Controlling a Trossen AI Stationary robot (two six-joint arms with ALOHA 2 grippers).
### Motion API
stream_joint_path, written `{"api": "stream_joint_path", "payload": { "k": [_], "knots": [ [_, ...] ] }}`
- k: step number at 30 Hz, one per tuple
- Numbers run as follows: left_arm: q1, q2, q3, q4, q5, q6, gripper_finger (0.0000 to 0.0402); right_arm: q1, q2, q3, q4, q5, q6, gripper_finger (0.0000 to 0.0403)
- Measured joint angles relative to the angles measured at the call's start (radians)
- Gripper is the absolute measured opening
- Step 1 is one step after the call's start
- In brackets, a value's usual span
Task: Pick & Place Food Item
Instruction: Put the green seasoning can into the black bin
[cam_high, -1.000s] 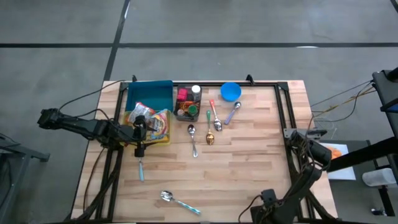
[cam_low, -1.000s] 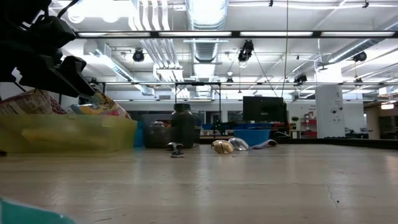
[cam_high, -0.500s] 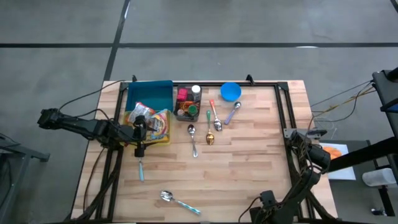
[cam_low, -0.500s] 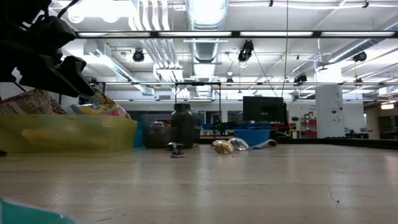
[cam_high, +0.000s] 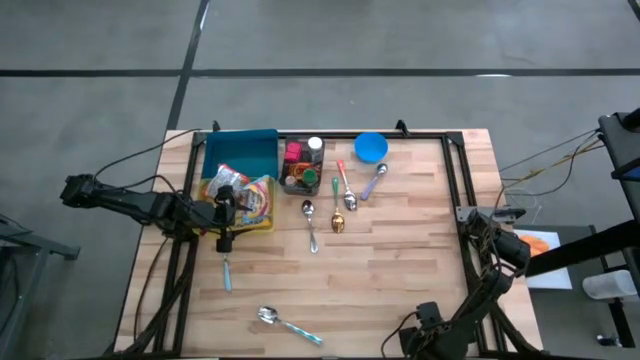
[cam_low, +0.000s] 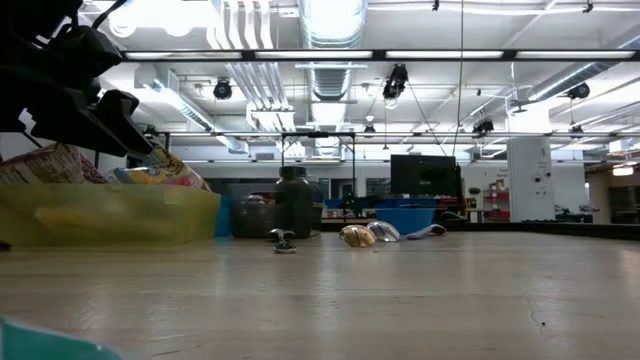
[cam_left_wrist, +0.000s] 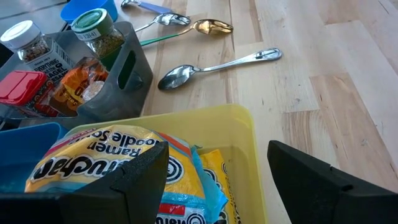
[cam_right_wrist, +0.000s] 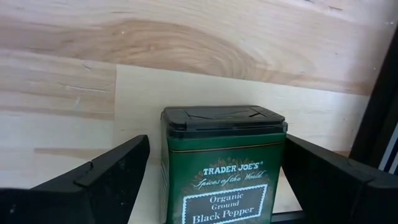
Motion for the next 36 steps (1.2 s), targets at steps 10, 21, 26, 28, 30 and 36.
{"api": "stream_joint_path", "payload": {
  "k": [10,21,26,28,30,36],
  "knots": [
    [0.0,0.0,0.0,0.0,0.0,0.0,0.0271,-0.001,0.0,-0.002,0.019,0.001,-0.003,0.0308],
    [0.0,0.0,0.0,0.0,0.0,-0.001,0.0271,-0.002,-0.001,-0.002,0.02,-0.013,-0.01,0.0286],
    [0.0,0.0,0.0,0.0,0.0,-0.003,0.0271,-0.002,-0.001,-0.002,0.021,-0.014,-0.01,0.0292],
    [0.0,0.0,0.0,0.0,0.0,-0.003,0.0271,-0.002,0.0,-0.002,0.021,-0.014,-0.01,0.0293],
    [0.0,0.0,0.0,0.0,0.0,-0.003,0.0271,-0.002,0.0,-0.002,0.021,-0.014,-0.01,0.0293],
    [0.0,0.0,0.0,0.0,0.0,-0.003,0.0271,-0.002,-0.008,-0.003,0.015,-0.014,-0.02,0.0294]
  ]
}}
